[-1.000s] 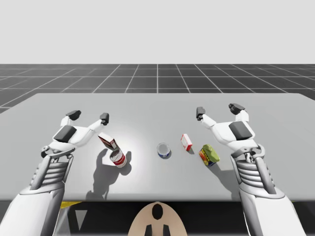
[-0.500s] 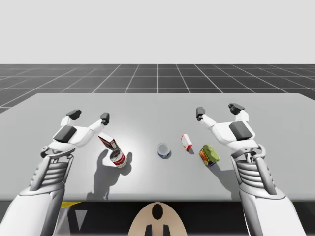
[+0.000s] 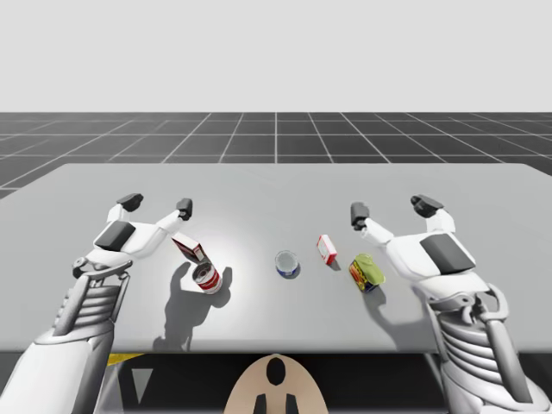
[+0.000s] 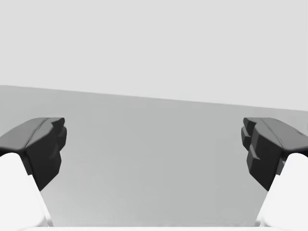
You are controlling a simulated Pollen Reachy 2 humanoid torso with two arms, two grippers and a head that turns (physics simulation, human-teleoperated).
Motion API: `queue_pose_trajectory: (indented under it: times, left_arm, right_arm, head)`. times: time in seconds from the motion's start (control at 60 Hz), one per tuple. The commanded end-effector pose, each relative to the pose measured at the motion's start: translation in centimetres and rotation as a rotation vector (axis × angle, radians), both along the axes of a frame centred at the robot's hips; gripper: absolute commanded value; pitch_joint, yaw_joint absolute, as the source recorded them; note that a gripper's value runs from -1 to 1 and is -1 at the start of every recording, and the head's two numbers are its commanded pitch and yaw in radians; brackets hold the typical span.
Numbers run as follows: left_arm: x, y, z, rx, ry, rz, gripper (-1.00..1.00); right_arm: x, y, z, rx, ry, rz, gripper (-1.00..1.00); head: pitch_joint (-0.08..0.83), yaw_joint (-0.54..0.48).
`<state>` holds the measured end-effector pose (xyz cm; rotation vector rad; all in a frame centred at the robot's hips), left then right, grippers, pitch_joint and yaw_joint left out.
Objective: Pick up the potted meat can and lift it.
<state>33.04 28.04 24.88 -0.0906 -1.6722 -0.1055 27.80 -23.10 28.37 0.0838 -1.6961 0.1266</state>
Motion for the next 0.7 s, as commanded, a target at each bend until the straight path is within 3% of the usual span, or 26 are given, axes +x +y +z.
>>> queue_pose_trajectory:
  times: [0.017, 0.117, 0.35, 0.7]
  left_arm:
    - [0.0, -0.1, -0.1, -0.002, 0.007, 0.003, -1.0]
    - [0.1, -0.2, -0.2, -0.003, 0.012, 0.005, -1.0]
    - [0.0, -0.3, -0.3, -0.006, 0.018, 0.011, -1.0]
    - [0.2, -0.4, -0.5, -0.002, 0.023, 0.009, -1.0]
  right_arm:
    - [-3.3, 0.1, -1.8, 0.003, 0.051, -0.001, -1.0]
    - [-4.7, 0.2, -3.4, 0.022, 0.064, 0.018, -1.0]
    - [-6.6, -0.3, -6.3, 0.013, 0.068, 0.005, -1.0]
    - [-5.8, -1.1, -11.9, 0.071, 0.313, 0.003, -1.0]
  head:
    - [0.713, -0.36]
    - [0.708, -0.37]
    - [0.704, -0.37]
    - [0.703, -0.37]
